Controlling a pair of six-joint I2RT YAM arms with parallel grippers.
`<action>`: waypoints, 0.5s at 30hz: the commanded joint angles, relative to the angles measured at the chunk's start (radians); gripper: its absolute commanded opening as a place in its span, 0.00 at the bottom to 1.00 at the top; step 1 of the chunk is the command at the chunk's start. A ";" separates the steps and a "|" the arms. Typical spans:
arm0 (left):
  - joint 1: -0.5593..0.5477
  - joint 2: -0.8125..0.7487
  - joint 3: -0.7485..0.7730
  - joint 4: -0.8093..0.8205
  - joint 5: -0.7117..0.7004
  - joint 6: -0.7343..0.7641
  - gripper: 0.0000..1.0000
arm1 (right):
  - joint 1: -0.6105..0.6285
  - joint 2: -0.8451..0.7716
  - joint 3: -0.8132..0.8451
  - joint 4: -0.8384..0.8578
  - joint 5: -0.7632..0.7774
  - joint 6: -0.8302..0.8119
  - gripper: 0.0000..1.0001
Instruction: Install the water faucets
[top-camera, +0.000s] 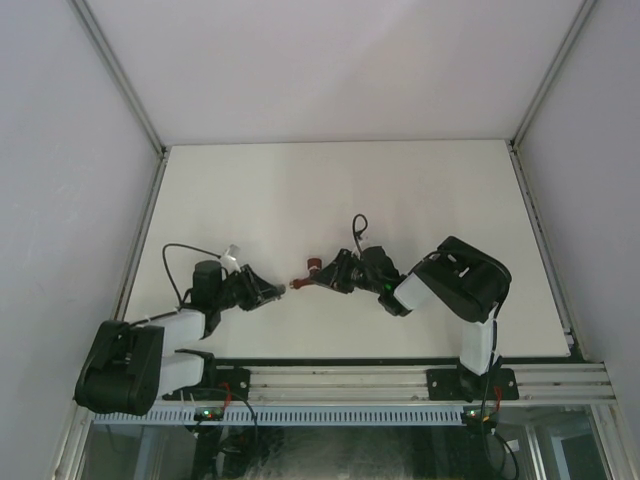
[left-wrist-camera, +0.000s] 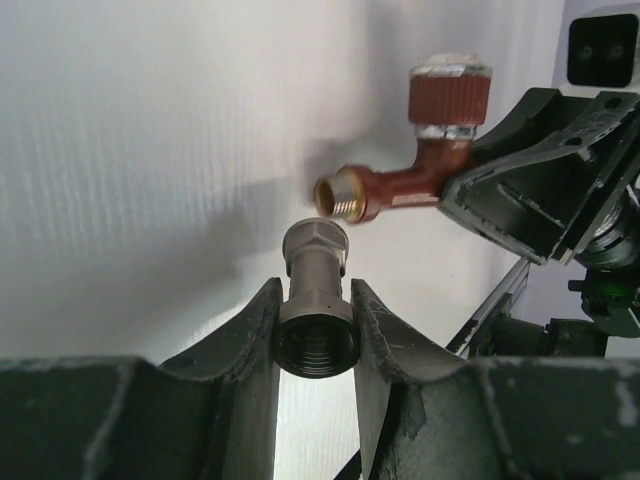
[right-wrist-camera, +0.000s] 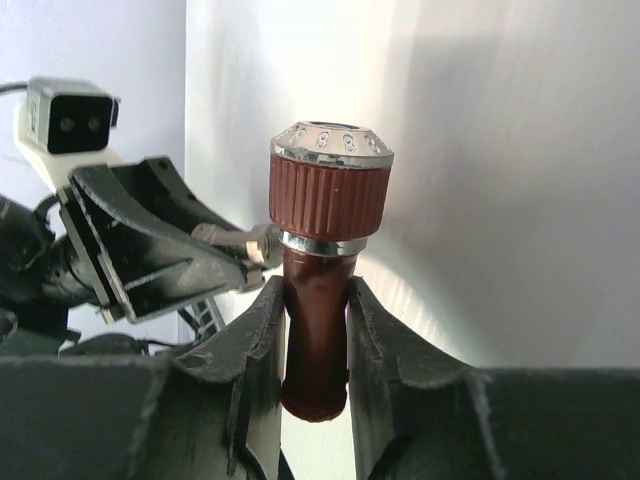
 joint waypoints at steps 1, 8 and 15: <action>-0.006 0.050 0.025 0.143 0.079 0.010 0.00 | 0.000 0.000 -0.002 0.059 -0.118 -0.041 0.09; -0.006 0.206 0.027 0.360 0.147 -0.083 0.00 | -0.015 0.021 0.005 0.080 -0.154 -0.034 0.14; -0.007 0.368 -0.060 0.679 0.189 -0.212 0.00 | -0.010 0.036 0.006 0.138 -0.191 -0.046 0.18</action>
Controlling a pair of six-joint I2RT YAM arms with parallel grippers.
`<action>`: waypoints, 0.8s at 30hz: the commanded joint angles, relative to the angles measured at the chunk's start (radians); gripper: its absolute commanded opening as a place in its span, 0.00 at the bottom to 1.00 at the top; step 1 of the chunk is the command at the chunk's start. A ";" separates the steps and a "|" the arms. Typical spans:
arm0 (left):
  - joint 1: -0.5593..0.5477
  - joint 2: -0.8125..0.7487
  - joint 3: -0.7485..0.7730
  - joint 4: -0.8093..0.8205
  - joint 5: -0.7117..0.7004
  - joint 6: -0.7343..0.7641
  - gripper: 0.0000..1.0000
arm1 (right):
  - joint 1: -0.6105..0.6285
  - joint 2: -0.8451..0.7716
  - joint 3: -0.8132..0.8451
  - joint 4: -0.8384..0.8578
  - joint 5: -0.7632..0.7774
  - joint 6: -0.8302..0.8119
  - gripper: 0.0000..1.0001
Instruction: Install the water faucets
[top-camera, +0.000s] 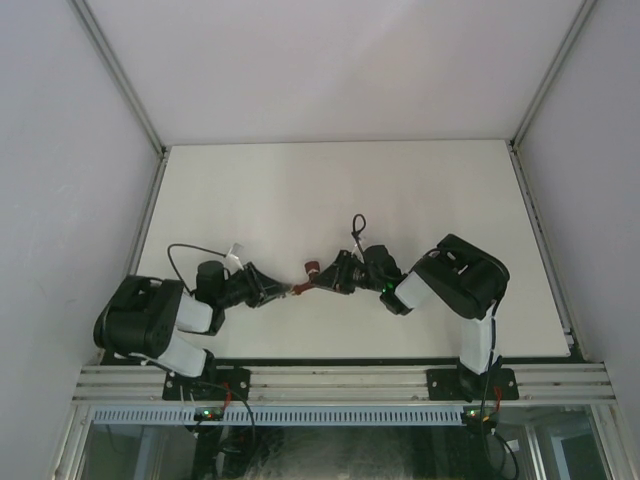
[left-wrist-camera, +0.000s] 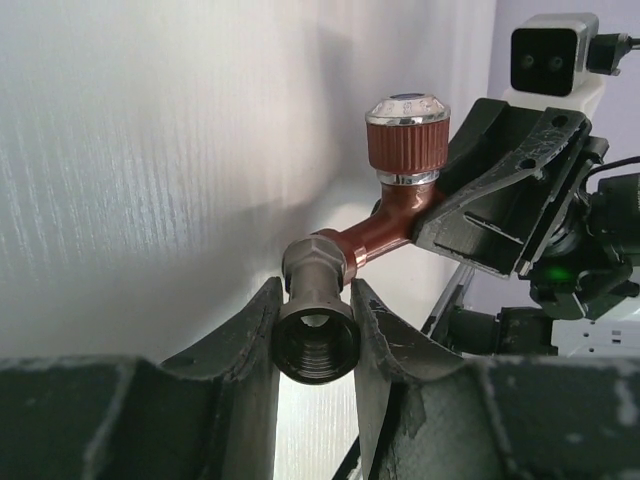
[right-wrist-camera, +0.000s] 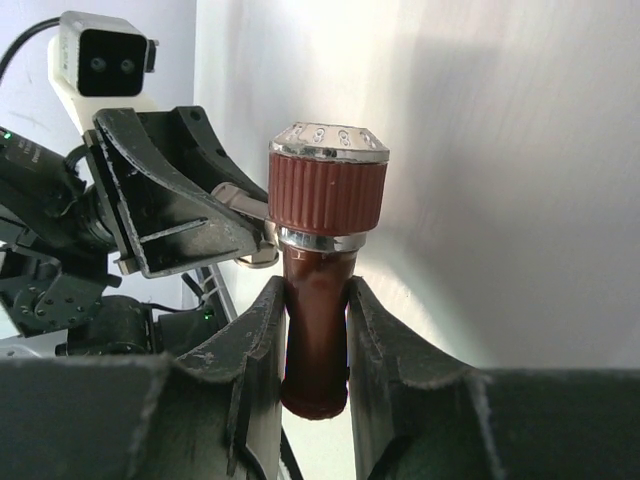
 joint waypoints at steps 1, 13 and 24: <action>-0.010 0.103 -0.053 0.329 0.082 -0.127 0.00 | 0.016 0.016 0.006 0.117 -0.076 -0.029 0.21; -0.016 0.210 -0.106 0.563 0.049 -0.203 0.00 | -0.010 0.041 0.029 0.020 -0.168 -0.076 0.31; -0.017 0.124 -0.098 0.454 0.026 -0.183 0.00 | -0.027 -0.054 -0.142 -0.003 -0.139 -0.043 0.56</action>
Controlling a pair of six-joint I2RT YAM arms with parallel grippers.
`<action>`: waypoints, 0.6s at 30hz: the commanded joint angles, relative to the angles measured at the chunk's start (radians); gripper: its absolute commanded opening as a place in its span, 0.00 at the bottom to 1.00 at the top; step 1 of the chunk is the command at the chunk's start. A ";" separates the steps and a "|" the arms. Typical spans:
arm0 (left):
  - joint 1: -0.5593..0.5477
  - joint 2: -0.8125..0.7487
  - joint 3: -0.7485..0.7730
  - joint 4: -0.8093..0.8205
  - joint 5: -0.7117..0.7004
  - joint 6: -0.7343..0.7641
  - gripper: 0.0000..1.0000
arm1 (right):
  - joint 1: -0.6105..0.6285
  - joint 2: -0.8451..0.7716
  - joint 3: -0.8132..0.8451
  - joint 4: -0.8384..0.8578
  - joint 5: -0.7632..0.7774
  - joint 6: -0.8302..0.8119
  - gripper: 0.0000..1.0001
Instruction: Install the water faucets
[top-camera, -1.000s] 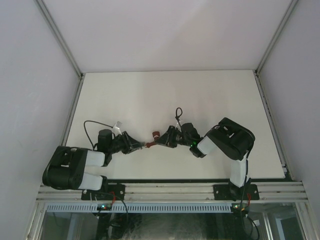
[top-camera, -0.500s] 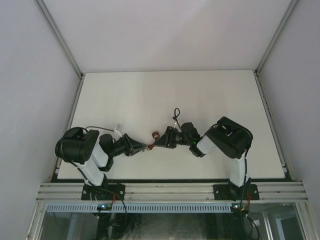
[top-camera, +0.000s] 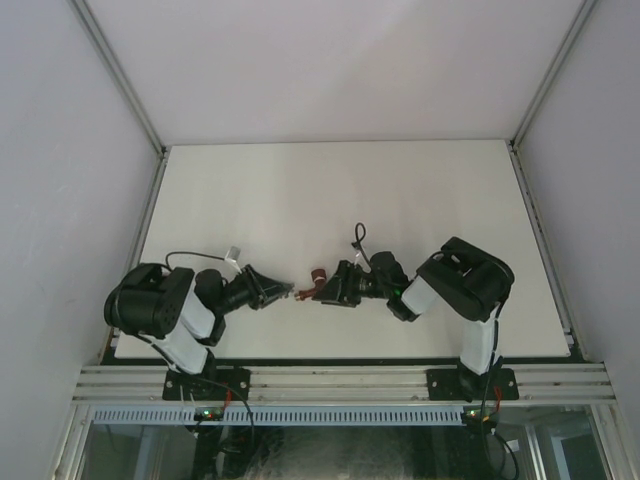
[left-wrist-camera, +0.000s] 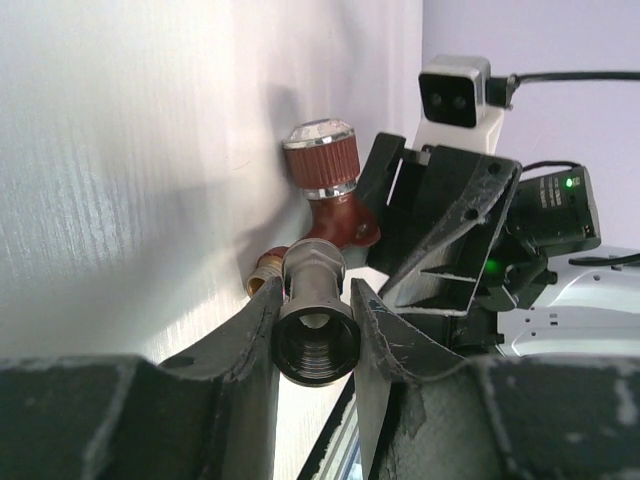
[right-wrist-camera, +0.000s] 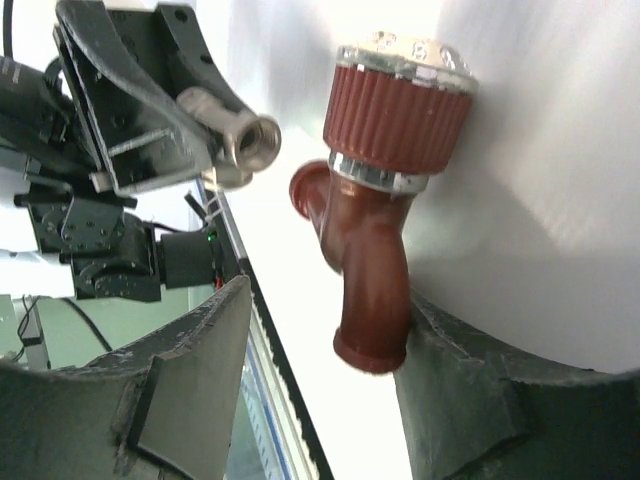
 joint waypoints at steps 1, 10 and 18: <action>-0.007 -0.056 -0.003 -0.019 -0.014 0.011 0.00 | -0.012 -0.068 -0.114 -0.027 0.028 -0.010 0.57; -0.007 -0.247 0.022 -0.354 -0.034 0.158 0.00 | -0.162 -0.217 -0.120 -0.299 -0.006 -0.160 0.60; -0.009 -0.301 0.068 -0.512 -0.009 0.218 0.00 | -0.163 -0.080 0.004 -0.231 -0.134 -0.153 0.62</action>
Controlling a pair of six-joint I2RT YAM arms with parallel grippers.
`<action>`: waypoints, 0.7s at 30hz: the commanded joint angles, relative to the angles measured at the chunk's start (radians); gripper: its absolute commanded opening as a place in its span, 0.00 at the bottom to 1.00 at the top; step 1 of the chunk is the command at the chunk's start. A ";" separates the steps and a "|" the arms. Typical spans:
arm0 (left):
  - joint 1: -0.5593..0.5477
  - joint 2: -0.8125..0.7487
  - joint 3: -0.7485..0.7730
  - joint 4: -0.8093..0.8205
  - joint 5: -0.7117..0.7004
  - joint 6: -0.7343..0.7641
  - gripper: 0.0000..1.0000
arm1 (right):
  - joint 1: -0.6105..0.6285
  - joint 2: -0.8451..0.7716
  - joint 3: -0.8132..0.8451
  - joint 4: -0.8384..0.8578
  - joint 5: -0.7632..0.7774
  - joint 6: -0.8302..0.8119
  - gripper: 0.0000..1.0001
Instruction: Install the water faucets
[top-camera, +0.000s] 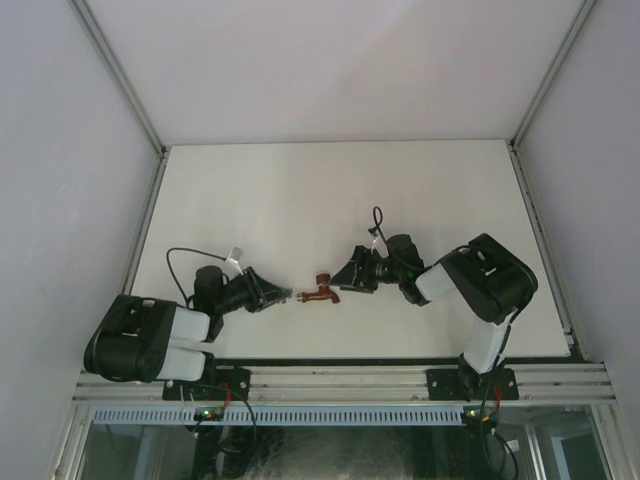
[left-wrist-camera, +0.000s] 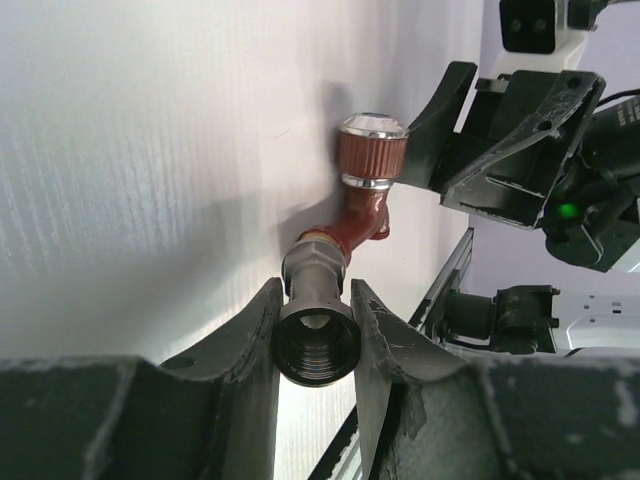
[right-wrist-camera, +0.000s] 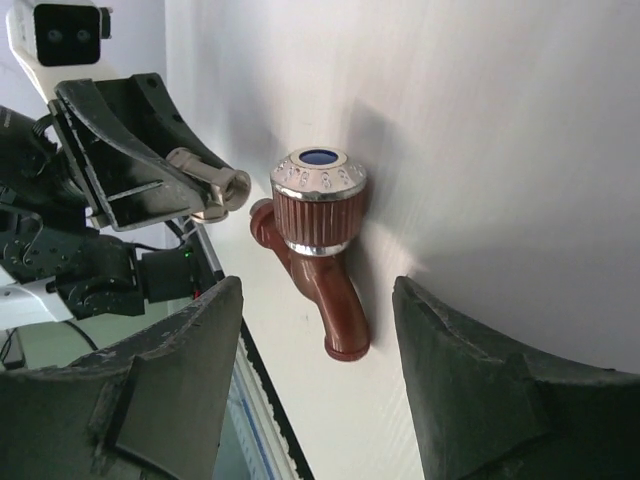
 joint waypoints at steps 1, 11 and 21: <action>-0.007 -0.018 0.032 -0.051 0.019 0.051 0.00 | 0.020 0.076 0.028 0.015 -0.046 -0.001 0.61; -0.062 0.050 0.051 0.044 -0.016 0.007 0.00 | 0.097 0.153 0.053 0.096 0.030 0.068 0.60; -0.067 0.201 0.034 0.295 0.013 -0.084 0.00 | 0.135 0.184 0.051 0.300 0.101 0.166 0.52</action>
